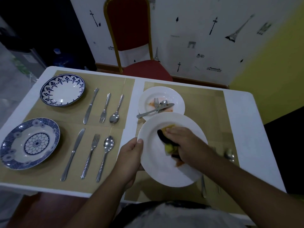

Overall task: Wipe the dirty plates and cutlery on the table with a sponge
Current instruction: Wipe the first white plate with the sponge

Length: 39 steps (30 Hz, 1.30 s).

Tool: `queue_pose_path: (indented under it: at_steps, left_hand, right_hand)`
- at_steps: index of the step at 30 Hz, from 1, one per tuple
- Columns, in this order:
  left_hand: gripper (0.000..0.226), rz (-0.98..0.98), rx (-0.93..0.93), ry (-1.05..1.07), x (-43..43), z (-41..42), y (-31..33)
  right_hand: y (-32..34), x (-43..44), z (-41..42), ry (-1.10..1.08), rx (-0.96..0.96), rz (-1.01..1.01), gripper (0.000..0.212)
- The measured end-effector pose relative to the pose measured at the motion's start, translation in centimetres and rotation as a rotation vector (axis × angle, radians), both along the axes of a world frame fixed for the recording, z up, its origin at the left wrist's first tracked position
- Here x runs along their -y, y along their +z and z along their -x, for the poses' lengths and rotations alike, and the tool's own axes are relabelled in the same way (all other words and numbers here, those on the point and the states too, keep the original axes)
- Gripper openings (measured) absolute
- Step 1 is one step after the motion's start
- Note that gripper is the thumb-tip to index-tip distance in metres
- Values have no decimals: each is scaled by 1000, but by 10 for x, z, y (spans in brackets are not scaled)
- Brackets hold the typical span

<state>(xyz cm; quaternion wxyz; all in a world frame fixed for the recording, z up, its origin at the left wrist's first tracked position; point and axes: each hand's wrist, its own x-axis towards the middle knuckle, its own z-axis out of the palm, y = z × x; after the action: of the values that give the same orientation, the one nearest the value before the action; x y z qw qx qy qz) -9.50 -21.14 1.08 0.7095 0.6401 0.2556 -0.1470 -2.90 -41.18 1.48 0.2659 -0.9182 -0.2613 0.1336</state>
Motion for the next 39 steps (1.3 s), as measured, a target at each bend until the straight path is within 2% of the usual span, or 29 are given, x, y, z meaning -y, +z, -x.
queue_pose_path:
  at_steps: [3, 8, 10, 13, 15, 17, 20, 23, 25, 28, 32, 34, 37, 39]
  left_hand:
    - [31, 33, -18, 56, 5, 3, -1]
    - [30, 32, -60, 126, 2, 8, -6]
    - [30, 47, -65, 116, 1, 9, -5]
    - [28, 77, -38, 122, -2, 6, 1]
    - [29, 81, -6, 108, -3, 3, 7]
    - [29, 61, 23, 78, -1, 1, 12]
    - [29, 43, 47, 113, 5, 2, 13]
    - [30, 56, 57, 216, 8, 4, 8]
    - [33, 62, 52, 262, 12, 5, 6]
    - [31, 55, 21, 276, 18, 5, 2]
    - [29, 72, -10, 280, 20, 1, 0]
    - [29, 78, -10, 285, 16, 0, 1]
    - [29, 86, 11, 294, 14, 2, 4]
    - [29, 95, 28, 299, 18, 2, 5]
  right_hand:
    - [-20, 7, 22, 14, -25, -19, 45]
    - [-12, 11, 44, 235, -176, 68, 31]
    - [2, 12, 43, 211, -203, 30, 37]
    - [38, 11, 30, 44, -248, -63, 43]
    - [53, 10, 16, -22, -159, -140, 42]
    - [49, 9, 2, 0, -47, -52, 50]
    - [18, 14, -5, 14, -31, 231, 60]
    - [-7, 14, 11, 1, 0, 333, 46]
    - [-17, 11, 26, -16, -26, 349, 40]
    - [-27, -1, 51, -120, -176, 153, 36]
    - [-31, -14, 58, -82, -302, 0, 38]
    - [-28, -4, 49, -31, -226, 64, 44]
    - [-25, 16, 38, -10, -70, 304, 50]
    - [-20, 16, 38, -78, -110, 307, 46]
